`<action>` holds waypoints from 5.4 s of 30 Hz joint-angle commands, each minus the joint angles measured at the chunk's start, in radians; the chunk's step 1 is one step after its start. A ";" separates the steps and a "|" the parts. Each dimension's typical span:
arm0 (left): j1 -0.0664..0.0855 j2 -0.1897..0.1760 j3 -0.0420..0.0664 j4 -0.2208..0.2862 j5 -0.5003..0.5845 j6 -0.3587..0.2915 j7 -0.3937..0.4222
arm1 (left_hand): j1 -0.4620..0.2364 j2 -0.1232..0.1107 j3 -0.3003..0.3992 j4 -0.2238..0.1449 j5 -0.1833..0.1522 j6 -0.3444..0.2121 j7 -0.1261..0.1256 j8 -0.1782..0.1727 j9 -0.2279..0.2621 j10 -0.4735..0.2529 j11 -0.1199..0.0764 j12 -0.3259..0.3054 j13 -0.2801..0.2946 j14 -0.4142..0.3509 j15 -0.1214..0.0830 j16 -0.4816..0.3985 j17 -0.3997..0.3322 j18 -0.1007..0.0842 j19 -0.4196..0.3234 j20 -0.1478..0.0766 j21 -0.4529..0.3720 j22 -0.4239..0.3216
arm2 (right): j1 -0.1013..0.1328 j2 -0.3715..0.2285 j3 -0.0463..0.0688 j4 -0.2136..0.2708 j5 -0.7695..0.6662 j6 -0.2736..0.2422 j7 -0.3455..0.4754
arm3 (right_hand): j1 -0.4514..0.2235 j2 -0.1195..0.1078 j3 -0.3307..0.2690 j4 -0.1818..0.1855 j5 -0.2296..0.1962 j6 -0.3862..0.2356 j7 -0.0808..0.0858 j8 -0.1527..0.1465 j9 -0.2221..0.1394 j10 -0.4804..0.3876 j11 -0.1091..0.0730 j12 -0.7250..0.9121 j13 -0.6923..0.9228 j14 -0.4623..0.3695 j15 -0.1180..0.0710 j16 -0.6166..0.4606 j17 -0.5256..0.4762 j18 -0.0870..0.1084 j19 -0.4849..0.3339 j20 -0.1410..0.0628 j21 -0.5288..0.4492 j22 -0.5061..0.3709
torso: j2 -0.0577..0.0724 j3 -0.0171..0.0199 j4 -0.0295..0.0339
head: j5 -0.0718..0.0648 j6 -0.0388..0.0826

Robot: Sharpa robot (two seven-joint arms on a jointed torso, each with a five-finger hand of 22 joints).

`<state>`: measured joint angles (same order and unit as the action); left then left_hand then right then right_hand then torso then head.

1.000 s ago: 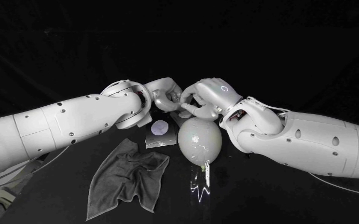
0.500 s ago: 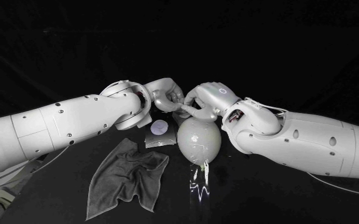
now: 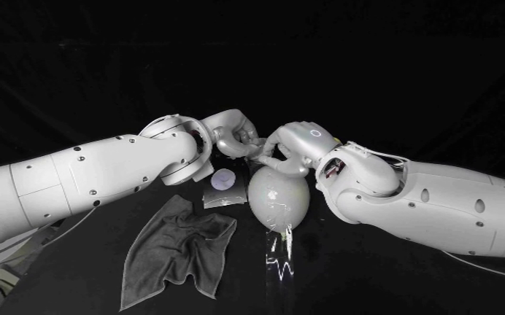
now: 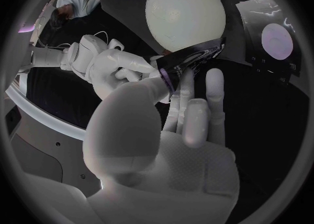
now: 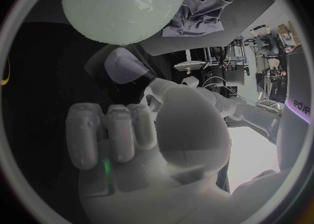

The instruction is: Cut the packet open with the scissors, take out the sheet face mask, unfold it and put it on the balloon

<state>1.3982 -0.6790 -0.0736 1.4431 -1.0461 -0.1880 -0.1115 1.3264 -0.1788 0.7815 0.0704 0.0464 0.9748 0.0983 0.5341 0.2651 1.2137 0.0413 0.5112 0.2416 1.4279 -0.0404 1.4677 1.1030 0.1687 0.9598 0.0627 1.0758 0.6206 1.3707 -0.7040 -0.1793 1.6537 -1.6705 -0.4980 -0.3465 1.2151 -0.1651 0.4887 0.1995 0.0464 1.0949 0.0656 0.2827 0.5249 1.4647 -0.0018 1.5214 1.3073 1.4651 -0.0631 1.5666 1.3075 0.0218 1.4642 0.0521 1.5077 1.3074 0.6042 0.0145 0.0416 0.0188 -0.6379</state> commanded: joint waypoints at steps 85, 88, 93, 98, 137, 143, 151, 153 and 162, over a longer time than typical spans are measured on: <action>0.000 -0.025 -0.016 0.088 0.168 -0.240 0.031 | -0.025 0.037 0.004 -0.015 0.002 -0.011 0.002 0.046 0.037 0.014 -0.014 0.020 0.012 -0.091 0.010 -0.055 -0.185 0.015 -0.049 0.016 -0.018 -0.009 | -0.002 0.015 0.010 0.025 0.205 -0.038 -0.138 | -0.176 0.016 -0.156 0.095 0.083 -0.196 0.092 -0.210 -0.153 0.041 0.076 -0.085 0.186 0.106 0.070 0.004 0.263 0.007 0.042 0.060 -0.056 0.226 | 0.001 -0.0004 0.0002 | -0.035 0.011; 0.000 -0.024 -0.016 0.083 0.165 -0.235 0.030 | -0.025 0.037 0.004 -0.015 0.002 -0.011 0.002 0.046 0.037 0.014 -0.014 0.020 0.012 -0.091 0.010 -0.055 -0.186 0.015 -0.049 0.016 -0.018 -0.008 | -0.001 0.004 0.010 0.034 0.212 -0.050 -0.102 | -0.203 0.017 -0.179 0.096 0.079 -0.197 0.090 -0.211 -0.157 0.042 0.075 -0.083 0.187 0.106 0.069 0.004 0.263 0.007 0.041 0.060 -0.058 0.225 | 0.001 0.0002 0.0011 | -0.035 0.012; 0.000 -0.025 -0.016 0.078 0.158 -0.229 0.029 | -0.025 0.038 0.004 -0.015 0.002 -0.011 0.002 0.047 0.037 0.014 -0.014 0.020 0.012 -0.092 0.010 -0.055 -0.187 0.015 -0.049 0.016 -0.018 -0.008 | 0.003 -0.018 0.010 0.051 0.217 -0.042 -0.040 | -0.192 0.008 -0.206 0.092 0.127 -0.193 0.084 -0.210 -0.162 0.034 0.070 -0.096 0.180 0.106 0.066 0.004 0.263 0.014 0.025 0.058 -0.086 0.217 | 0.000 0.0003 0.0015 | -0.033 0.012; 0.000 -0.025 -0.016 0.074 0.153 -0.225 0.029 | -0.025 0.038 0.004 -0.015 0.002 -0.011 0.002 0.047 0.037 0.014 -0.014 0.020 0.012 -0.092 0.010 -0.055 -0.187 0.015 -0.049 0.016 -0.018 -0.008 | 0.007 -0.037 0.010 0.066 0.195 0.003 0.004 | -0.127 -0.015 -0.235 0.090 0.143 -0.180 0.068 -0.206 -0.169 0.000 0.056 -0.148 0.151 0.106 0.056 0.004 0.263 0.027 -0.010 0.050 -0.147 0.198 | 0.000 -0.0001 -0.0011 | -0.032 0.015; 0.000 -0.030 -0.016 0.102 0.126 -0.230 0.052 | -0.023 0.037 0.008 -0.019 0.002 -0.011 0.001 0.048 0.038 0.014 -0.015 0.025 0.015 -0.084 0.009 -0.049 -0.173 0.015 -0.046 0.015 -0.012 -0.005 | 0.010 -0.005 0.009 0.057 -0.115 0.076 -0.173 | 0.237 -0.003 -0.309 0.087 0.012 -0.228 0.016 -0.201 -0.224 -0.061 -0.005 -0.176 0.091 0.106 0.003 0.004 0.263 0.026 -0.008 0.001 -0.159 0.201 | 0.001 0.0007 0.0001 | -0.033 0.026; 0.000 -0.032 -0.016 0.108 0.125 -0.238 0.060 | -0.023 0.036 0.009 -0.019 0.002 -0.011 0.001 0.049 0.038 0.015 -0.015 0.027 0.016 -0.083 0.009 -0.047 -0.170 0.015 -0.046 0.015 -0.010 -0.005 | 0.010 0.000 0.009 0.051 -0.117 0.075 -0.176 | 0.238 -0.006 -0.307 0.087 0.012 -0.237 0.022 -0.206 -0.228 -0.056 0.000 -0.171 0.093 0.106 0.006 0.004 0.263 0.024 -0.003 0.002 -0.150 0.203 | 0.001 0.0007 -0.0001 | -0.035 0.025; 0.000 -0.034 -0.016 0.119 0.125 -0.245 0.065 | -0.023 0.036 0.010 -0.020 0.002 -0.010 0.001 0.050 0.038 0.015 -0.015 0.028 0.016 -0.081 0.008 -0.046 -0.166 0.015 -0.045 0.014 -0.009 -0.004 | 0.010 0.008 0.009 0.045 -0.117 0.067 -0.178 | 0.239 -0.004 -0.304 0.087 0.014 -0.239 0.024 -0.207 -0.230 -0.044 0.001 -0.158 0.103 0.106 0.007 0.004 0.263 0.020 0.007 0.003 -0.132 0.208 | 0.001 0.0002 0.0010 | -0.037 0.025; 0.000 -0.034 -0.016 0.120 0.125 -0.245 0.066 | -0.023 0.036 0.010 -0.020 0.002 -0.010 0.001 0.050 0.038 0.015 -0.015 0.028 0.017 -0.080 0.008 -0.045 -0.165 0.015 -0.045 0.014 -0.009 -0.004 | 0.010 0.007 0.009 0.045 -0.117 0.066 -0.178 | 0.240 -0.004 -0.303 0.086 0.014 -0.237 0.026 -0.206 -0.230 -0.044 0.002 -0.157 0.103 0.106 0.007 0.004 0.263 0.020 0.007 0.003 -0.131 0.208 | 0.001 0.0001 0.0011 | -0.037 0.026; 0.000 -0.035 -0.016 0.123 0.125 -0.254 0.074 | -0.023 0.036 0.011 -0.021 0.002 -0.010 0.001 0.050 0.039 0.015 -0.015 0.030 0.018 -0.078 0.008 -0.043 -0.160 0.015 -0.044 0.014 -0.007 -0.003 | 0.009 -0.001 0.010 0.054 -0.119 0.054 -0.181 | 0.246 -0.002 -0.293 0.084 0.018 -0.216 0.046 -0.197 -0.229 -0.027 0.016 -0.141 0.113 0.106 0.017 0.004 0.263 0.015 0.021 0.009 -0.106 0.215 | 0.000 0.0002 0.0003 | -0.035 0.025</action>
<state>1.3971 -0.7177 -0.0907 1.5566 -0.9177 -0.4423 -0.0727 1.2960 -0.1440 0.7908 0.0543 0.0435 0.9597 0.0998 0.5456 0.2648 1.2136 0.0410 0.5364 0.2576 1.3496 -0.0260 1.4212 0.9422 0.1708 0.9148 0.0788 1.0639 0.6170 1.3791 -0.7046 -0.1714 1.7082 -1.7677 -0.4281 -0.5130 1.4530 -0.1659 0.1895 0.2814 0.0615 0.8783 0.1052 0.0810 0.2943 1.4309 0.0141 1.3776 1.3082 1.4664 -0.0501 1.5638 1.3081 0.0451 1.4637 0.0572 1.3986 1.3081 0.6050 0.0147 0.0422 -0.0164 -0.6130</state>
